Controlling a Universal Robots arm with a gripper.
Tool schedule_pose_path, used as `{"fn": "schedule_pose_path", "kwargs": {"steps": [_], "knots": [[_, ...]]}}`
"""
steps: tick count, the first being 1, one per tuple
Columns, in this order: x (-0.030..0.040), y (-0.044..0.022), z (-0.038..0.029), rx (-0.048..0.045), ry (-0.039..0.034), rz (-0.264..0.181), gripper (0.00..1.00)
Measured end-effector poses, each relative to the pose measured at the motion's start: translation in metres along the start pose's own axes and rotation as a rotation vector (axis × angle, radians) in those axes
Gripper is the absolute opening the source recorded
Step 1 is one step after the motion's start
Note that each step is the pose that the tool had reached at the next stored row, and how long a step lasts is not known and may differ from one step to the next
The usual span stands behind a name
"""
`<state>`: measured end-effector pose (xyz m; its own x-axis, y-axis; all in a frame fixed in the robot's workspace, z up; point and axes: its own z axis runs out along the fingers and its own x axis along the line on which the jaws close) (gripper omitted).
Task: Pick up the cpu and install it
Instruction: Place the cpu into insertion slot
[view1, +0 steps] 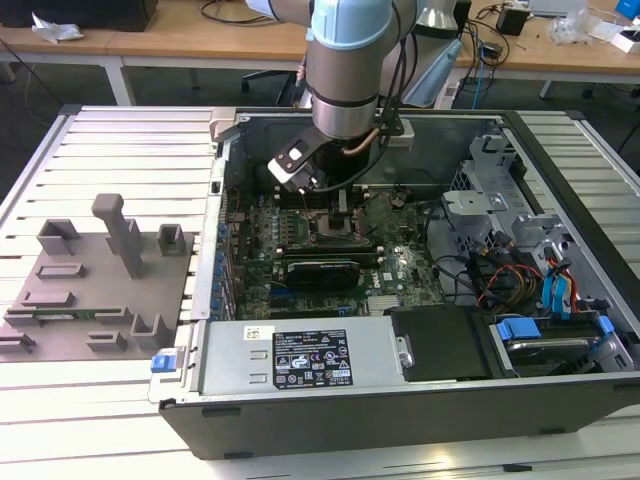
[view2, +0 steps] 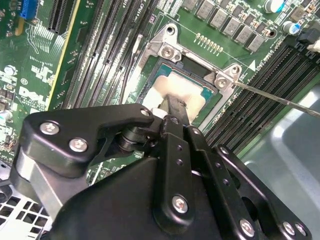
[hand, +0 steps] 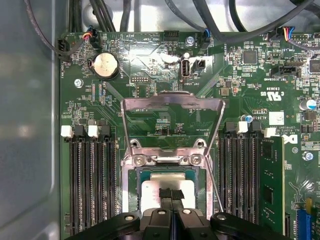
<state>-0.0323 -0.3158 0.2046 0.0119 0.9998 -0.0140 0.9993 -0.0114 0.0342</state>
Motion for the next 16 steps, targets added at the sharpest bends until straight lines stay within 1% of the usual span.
{"fn": "schedule_pose_path", "kwargs": {"steps": [10,14,16], "knots": [[0.0001,0.0000,0.0020,-0.0001,0.0002,0.000,0.11],[0.0004,0.0002,-0.0005,-0.0014,0.0025,0.000,0.11],[0.0000,0.0002,-0.0038,-0.0003,0.0002,0.000,0.11]]}}
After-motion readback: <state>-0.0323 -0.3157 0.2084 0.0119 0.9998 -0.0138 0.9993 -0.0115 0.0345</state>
